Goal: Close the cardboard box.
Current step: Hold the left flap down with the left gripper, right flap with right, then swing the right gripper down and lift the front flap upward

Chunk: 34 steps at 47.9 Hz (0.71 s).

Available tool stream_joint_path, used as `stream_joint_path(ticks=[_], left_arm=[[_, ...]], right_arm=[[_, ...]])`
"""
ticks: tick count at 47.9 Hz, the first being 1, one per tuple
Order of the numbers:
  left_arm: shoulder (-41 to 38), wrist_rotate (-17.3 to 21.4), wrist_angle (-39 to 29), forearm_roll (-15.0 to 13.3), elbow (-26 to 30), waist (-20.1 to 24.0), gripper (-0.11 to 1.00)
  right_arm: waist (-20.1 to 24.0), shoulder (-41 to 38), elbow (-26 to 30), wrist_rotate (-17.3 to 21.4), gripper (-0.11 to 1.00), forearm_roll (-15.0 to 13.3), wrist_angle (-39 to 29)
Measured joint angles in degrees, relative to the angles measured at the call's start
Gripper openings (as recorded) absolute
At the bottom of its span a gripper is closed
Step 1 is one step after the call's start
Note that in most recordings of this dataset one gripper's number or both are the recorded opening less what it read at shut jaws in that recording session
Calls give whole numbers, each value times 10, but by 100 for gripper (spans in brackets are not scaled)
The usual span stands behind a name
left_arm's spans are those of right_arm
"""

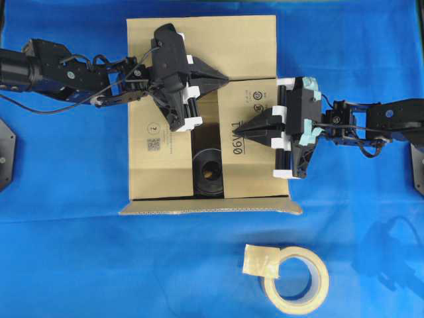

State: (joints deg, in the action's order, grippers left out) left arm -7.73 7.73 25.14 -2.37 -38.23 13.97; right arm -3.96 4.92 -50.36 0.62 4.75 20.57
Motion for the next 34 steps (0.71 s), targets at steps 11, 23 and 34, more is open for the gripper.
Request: stream_joint_path(ticks=[11, 23, 34], left_arm=[[-1, -1, 1, 0, 1, 0, 0], [-1, -2, 1, 0, 0, 0, 0], [-1, -2, -4, 0, 0, 0, 0]], right_arm=[[1, 1, 0, 1, 0, 0, -1], [17, 73, 4, 1, 0, 0, -33], [65, 179, 4, 1, 0, 0, -62]])
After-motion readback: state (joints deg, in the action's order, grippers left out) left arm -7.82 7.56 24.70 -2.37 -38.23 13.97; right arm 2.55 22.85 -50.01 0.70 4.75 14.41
